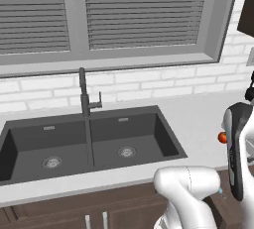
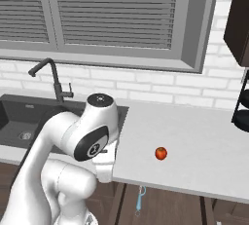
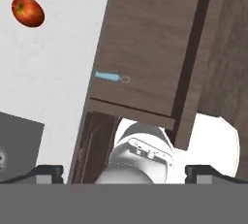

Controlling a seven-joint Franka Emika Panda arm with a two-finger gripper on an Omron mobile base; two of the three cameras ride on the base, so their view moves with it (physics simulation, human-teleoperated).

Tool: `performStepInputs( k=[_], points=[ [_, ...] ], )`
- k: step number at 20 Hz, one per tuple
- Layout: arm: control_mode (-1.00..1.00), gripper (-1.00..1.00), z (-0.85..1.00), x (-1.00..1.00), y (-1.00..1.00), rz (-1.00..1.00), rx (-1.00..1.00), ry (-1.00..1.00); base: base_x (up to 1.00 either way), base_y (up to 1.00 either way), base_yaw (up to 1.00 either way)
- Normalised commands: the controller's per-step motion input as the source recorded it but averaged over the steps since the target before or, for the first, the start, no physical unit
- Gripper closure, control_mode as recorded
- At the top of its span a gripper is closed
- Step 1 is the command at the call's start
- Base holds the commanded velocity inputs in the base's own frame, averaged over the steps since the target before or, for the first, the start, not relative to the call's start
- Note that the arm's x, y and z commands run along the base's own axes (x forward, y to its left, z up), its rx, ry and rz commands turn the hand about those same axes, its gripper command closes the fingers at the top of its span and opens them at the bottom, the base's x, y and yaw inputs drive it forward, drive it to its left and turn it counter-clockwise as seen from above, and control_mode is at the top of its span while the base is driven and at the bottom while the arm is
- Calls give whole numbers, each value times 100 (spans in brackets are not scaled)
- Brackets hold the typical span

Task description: Pick the peeler from the drawer and place it on the counter.

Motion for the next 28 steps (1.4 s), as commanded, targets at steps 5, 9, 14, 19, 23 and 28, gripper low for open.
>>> performStepInputs(
  k=[5, 9, 14, 19, 23, 28],
  points=[
    [-100, -100, -26, 0, -45, -23, 0, 6, 0, 0, 0],
    [-100, -100, -25, 0, -50, -19, 0, 9, 0, 0, 0],
    [-100, -100, -23, -10, -70, -19, 0, 5, 0, 0, 0],
    [100, -100, -18, -26, -52, -14, 0, 0, -12, -8, -5],
    [100, -100, 0, 0, 0, 0, 0, 0, -58, 38, -45],
    [100, -100, 0, 0, 0, 0, 0, 0, -4, 65, -79]
  ],
)
